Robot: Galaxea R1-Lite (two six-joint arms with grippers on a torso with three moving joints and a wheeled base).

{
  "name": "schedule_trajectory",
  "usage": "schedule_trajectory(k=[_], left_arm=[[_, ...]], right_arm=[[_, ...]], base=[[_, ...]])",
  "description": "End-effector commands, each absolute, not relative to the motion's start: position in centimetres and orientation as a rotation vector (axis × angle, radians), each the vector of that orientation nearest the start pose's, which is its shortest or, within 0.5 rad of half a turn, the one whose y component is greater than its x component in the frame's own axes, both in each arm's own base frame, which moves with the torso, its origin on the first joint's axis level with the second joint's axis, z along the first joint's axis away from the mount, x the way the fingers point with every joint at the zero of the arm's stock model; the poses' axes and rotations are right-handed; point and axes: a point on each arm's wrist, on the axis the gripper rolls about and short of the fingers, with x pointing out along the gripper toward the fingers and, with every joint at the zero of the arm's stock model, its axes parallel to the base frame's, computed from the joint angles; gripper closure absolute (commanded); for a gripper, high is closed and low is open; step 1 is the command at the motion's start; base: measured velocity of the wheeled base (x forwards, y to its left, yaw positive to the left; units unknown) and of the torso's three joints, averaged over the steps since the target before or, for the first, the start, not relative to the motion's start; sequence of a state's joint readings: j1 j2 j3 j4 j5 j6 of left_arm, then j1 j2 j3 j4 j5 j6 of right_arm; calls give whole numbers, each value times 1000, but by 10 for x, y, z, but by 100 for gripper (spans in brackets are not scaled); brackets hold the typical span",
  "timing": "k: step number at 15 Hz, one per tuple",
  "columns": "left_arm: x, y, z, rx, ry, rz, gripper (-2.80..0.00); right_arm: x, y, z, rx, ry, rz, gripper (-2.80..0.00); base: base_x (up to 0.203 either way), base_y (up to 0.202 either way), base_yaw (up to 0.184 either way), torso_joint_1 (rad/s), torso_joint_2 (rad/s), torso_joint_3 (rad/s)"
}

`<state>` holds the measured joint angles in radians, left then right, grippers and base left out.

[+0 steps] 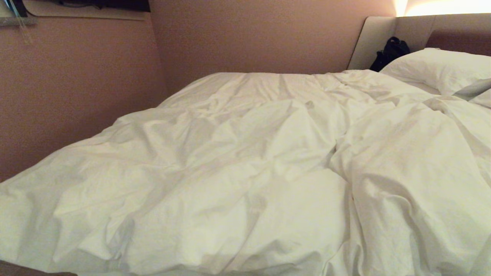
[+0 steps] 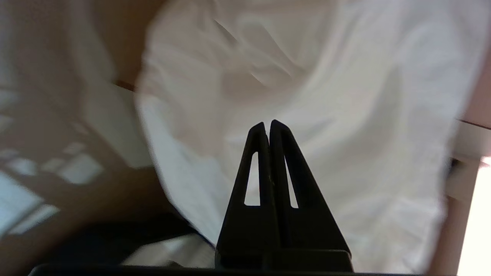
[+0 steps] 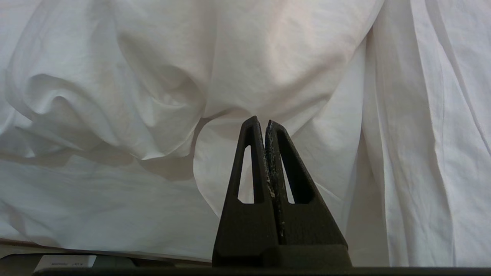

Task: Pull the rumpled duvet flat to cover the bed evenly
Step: Flatten the corners of the folded blanket

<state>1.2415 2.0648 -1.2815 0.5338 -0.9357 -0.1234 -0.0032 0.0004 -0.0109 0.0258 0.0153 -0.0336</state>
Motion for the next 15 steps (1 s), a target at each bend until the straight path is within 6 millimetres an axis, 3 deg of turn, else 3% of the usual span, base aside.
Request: schedule_trajectory(k=[1,10,15], left_arm=[[129,318,98,-1338,597,257,-280],[129,311,95,-1468,508,74,-280],[128,331,98,-1370,489,96,-280]], right_arm=[[-24,0,76,-34,15,13,0],[-24,0,76,-35,15,13,0],[-24,0,76,-34,15,13,0]], base=[[0,0,0,0,0,0],[0,0,0,0,0,0],[0,0,0,0,0,0]])
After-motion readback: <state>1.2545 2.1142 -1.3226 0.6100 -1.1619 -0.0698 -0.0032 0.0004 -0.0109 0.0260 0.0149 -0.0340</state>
